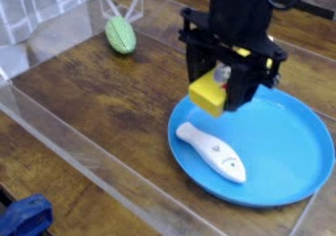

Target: Put the yellow brick in the blue tray

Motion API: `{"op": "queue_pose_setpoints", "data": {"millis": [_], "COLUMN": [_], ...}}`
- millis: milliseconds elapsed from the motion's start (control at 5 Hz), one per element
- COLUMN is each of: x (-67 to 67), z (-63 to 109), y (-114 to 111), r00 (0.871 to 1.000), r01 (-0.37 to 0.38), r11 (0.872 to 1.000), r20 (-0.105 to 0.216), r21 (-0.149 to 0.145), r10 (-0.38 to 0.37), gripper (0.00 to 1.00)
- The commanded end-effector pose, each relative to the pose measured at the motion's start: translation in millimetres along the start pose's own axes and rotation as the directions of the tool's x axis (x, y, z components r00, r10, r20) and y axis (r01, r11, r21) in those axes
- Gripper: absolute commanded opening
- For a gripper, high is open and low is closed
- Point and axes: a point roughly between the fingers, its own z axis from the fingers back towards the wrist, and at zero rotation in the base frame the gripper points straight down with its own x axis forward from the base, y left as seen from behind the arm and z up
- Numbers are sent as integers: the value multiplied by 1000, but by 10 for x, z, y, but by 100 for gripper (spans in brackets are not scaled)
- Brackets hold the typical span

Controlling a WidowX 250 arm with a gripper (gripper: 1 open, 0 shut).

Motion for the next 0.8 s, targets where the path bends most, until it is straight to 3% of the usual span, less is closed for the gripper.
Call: {"op": "queue_pose_setpoints", "data": {"millis": [0,400,600], "x": [54,127,174], "z": [172,221,125], "y": [-3,280,377], "r00": [998,996,990], "r01": [13,-61,-120], "r11": [1000,998,993], "r20": [56,63,80], "r21": [5,14,20], "r10": [-14,60,118], "gripper": [0,0,0]}}
